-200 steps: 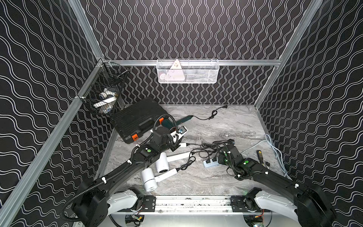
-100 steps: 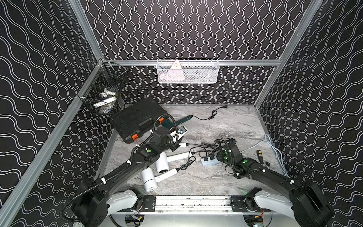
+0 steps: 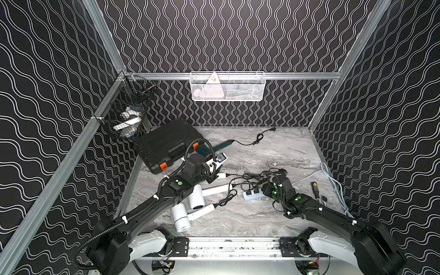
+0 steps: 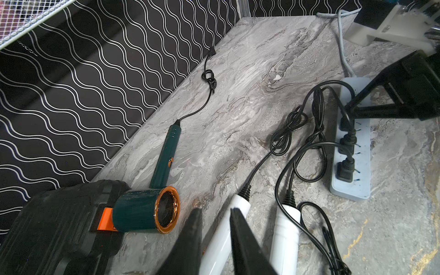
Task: Charge the blow dryers
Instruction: Insert the plug into the socket.
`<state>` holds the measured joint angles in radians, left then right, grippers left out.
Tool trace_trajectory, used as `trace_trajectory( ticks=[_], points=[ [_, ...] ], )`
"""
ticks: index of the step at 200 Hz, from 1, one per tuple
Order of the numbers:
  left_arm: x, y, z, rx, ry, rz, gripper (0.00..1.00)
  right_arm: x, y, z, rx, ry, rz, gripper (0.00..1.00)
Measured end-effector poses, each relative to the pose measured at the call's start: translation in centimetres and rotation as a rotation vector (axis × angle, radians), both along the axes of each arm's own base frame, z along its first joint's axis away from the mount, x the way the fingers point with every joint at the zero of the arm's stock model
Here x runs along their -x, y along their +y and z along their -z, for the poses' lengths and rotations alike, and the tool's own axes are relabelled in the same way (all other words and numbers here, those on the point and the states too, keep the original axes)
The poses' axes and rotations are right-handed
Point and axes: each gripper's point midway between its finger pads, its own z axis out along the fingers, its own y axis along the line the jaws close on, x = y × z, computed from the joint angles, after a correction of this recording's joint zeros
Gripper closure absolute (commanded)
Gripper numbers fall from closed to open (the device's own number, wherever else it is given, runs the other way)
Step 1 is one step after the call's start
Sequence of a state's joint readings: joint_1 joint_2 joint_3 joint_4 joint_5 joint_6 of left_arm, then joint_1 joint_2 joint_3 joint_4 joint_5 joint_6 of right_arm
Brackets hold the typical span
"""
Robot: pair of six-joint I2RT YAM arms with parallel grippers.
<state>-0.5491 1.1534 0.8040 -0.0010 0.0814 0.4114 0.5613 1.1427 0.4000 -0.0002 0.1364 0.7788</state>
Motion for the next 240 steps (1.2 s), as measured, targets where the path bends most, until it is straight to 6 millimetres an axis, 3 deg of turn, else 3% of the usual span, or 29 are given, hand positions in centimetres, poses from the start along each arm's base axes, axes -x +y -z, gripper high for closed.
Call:
trace_trajectory(
  ticks=[101, 171, 240],
  points=[
    [0.1, 0.0, -0.3, 0.004, -0.007, 0.0, 0.73, 0.8, 0.7, -0.2, -0.023, 0.022, -0.001, 1.0],
    [0.2, 0.1, -0.4, 0.005, -0.01, 0.0, 0.73, -0.5, 1.8, 0.1, 0.002, 0.053, -0.008, 1.0],
    [0.2, 0.2, -0.3, 0.004, -0.01, -0.003, 0.72, 1.2, 1.7, -0.2, -0.018, 0.076, -0.04, 1.0]
  ],
)
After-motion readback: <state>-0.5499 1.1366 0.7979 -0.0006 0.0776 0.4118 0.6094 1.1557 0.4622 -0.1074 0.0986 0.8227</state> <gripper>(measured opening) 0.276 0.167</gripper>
